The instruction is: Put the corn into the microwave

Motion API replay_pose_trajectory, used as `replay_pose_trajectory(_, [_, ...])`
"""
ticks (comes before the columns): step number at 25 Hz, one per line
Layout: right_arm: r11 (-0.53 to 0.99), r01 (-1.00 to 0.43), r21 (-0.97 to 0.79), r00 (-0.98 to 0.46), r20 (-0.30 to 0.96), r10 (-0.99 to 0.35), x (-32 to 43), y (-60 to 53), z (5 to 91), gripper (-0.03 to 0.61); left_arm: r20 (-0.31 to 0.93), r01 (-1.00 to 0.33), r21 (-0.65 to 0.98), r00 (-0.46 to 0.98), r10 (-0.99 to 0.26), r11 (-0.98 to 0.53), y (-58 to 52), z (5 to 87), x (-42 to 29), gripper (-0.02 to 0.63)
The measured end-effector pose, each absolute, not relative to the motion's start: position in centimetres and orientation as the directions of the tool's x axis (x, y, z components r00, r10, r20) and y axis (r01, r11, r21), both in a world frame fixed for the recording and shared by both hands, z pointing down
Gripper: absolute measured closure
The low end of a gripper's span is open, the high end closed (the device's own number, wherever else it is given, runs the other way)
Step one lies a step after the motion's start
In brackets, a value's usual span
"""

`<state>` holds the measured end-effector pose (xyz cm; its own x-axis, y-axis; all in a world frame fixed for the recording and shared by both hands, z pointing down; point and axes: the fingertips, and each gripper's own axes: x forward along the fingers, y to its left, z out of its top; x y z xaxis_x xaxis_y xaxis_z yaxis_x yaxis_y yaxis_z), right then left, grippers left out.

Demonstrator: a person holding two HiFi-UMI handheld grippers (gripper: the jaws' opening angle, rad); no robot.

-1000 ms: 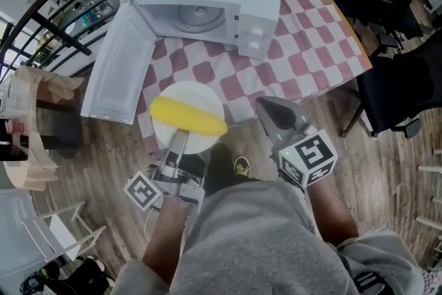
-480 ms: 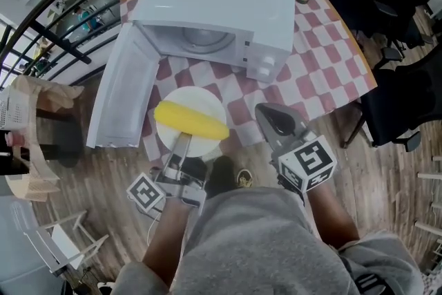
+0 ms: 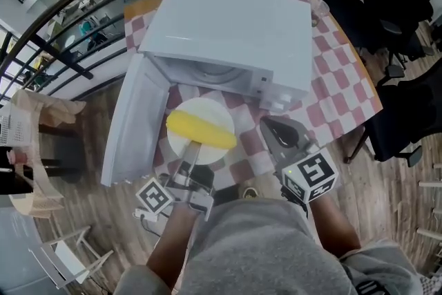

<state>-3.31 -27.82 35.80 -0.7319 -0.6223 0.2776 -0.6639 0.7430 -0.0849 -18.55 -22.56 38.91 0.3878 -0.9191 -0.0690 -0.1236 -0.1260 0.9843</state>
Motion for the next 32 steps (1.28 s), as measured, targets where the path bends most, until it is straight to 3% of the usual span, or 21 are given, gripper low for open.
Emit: replay_pose_trajectory(32, [0.663,-0.747,-0.052,-0.604,0.468,-0.645,-9.2,-33.9,38.9,0.580,0.054,-0.127,0.992,0.461,-0.886,-0.006,-38.7,50.5,-21.8,0.597])
